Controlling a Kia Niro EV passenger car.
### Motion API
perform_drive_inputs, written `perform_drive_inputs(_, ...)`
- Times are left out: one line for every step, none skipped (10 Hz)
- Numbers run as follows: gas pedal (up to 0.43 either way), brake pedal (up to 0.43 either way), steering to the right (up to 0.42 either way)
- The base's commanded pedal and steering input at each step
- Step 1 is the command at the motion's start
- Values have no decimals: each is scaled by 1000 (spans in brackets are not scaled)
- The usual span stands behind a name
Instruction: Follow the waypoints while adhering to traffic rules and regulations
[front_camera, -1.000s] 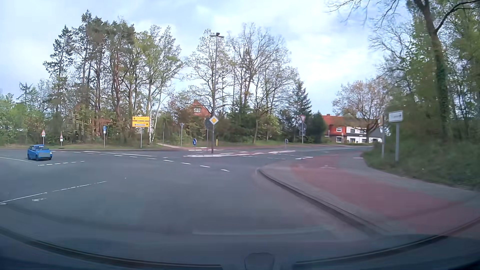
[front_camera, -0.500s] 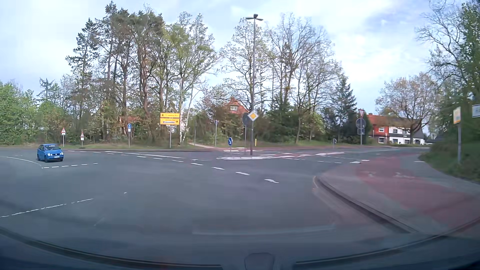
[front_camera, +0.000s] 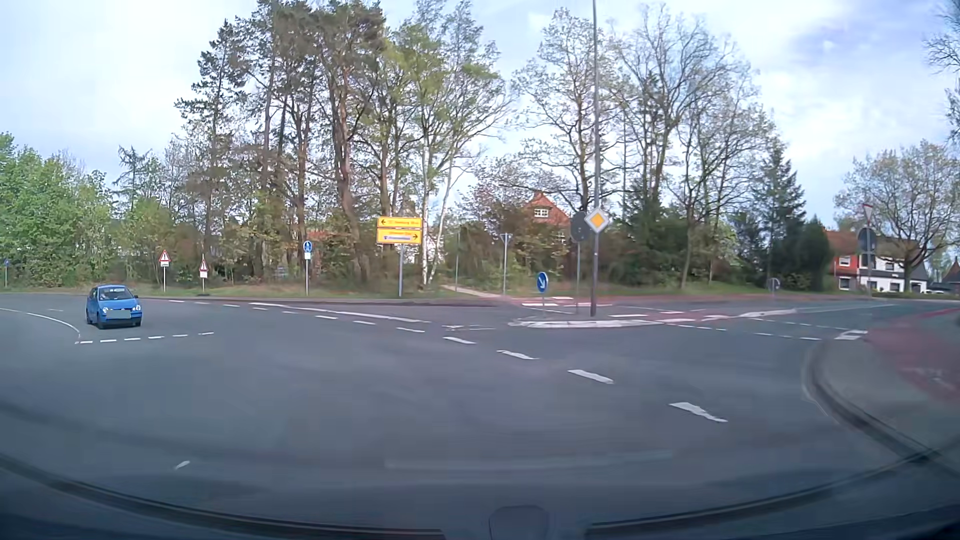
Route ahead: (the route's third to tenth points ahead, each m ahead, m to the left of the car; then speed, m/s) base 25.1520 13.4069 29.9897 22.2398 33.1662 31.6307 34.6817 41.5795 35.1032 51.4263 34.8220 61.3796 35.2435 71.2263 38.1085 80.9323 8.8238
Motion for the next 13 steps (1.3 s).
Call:
perform_drive_inputs(28,0,-125)
perform_drive_inputs(28,0,-125)
perform_drive_inputs(28,0,-125)
perform_drive_inputs(28,0,-125)
perform_drive_inputs(28,0,-125)
perform_drive_inputs(28,0,-126)
perform_drive_inputs(28,0,-128)
perform_drive_inputs(28,0,-132)
perform_drive_inputs(28,0,-138)
perform_drive_inputs(28,0,-142)
perform_drive_inputs(28,0,-143)
perform_drive_inputs(28,0,-146)
perform_drive_inputs(28,0,-150)
